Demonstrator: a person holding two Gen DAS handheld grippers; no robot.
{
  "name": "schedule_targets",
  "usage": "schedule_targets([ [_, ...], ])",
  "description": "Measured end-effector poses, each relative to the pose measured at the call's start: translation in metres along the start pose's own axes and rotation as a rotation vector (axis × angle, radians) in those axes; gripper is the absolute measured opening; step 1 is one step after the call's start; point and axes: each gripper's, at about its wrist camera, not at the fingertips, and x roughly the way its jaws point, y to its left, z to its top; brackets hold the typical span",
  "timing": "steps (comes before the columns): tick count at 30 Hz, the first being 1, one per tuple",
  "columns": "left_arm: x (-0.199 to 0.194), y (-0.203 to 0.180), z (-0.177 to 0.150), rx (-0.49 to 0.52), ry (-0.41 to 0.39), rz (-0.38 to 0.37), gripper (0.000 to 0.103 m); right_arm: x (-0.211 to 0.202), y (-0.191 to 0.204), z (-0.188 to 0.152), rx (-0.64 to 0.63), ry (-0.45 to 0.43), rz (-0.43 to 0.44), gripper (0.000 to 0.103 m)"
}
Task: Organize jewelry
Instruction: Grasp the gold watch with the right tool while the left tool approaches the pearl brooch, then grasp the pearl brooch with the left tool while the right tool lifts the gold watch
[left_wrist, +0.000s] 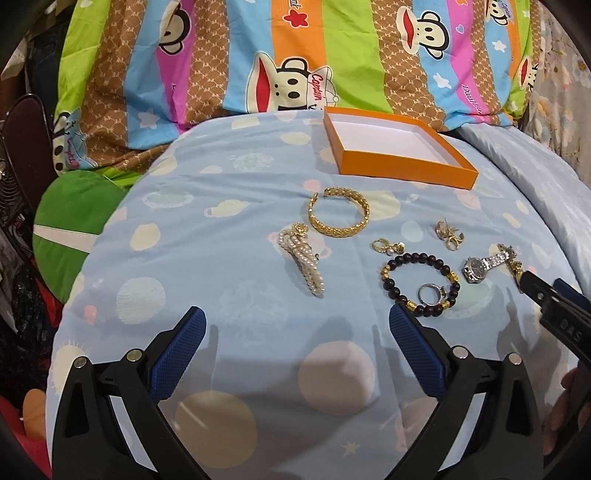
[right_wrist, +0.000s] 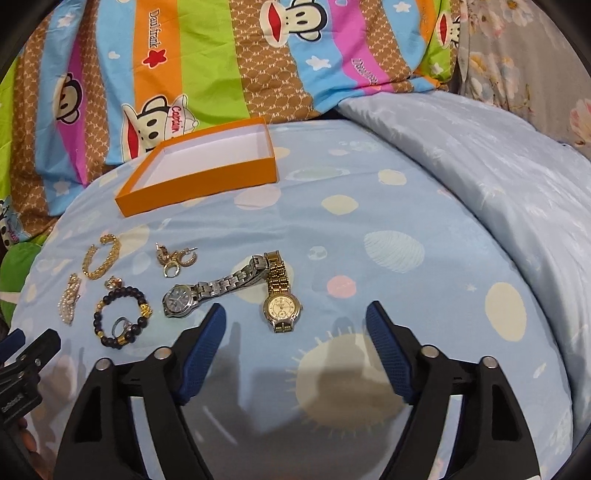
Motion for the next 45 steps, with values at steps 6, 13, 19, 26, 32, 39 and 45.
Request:
schedule_targets([
  [6,0.007,0.001,0.000,-0.003,0.002,-0.021,0.097,0.013,0.002,0.002,-0.007,0.041,0.015,0.049],
  [13,0.014,-0.001,-0.002,0.009,0.013,-0.016,0.097,0.015,0.006,0.002,-0.032,0.039,0.024,0.023],
  [19,0.014,0.000,-0.001,0.006,0.005,-0.027,0.097,0.014,0.005,0.001,-0.022,0.033,0.038,0.023],
  [26,0.015,0.009,0.009,-0.008,0.000,-0.013,0.097,0.012,0.002,0.001,-0.012,0.030,0.051,0.023],
  [32,0.030,0.012,0.030,-0.009,0.011,-0.002,0.088,0.012,-0.001,0.000,-0.003,0.033,0.065,0.023],
  [39,0.057,0.009,0.035,-0.012,0.073,-0.001,0.064,0.013,-0.001,0.001,-0.001,0.034,0.068,0.023],
  [45,0.053,0.004,0.033,0.014,0.048,-0.012,0.034,0.012,-0.001,0.001,0.000,0.030,0.072,0.023],
])
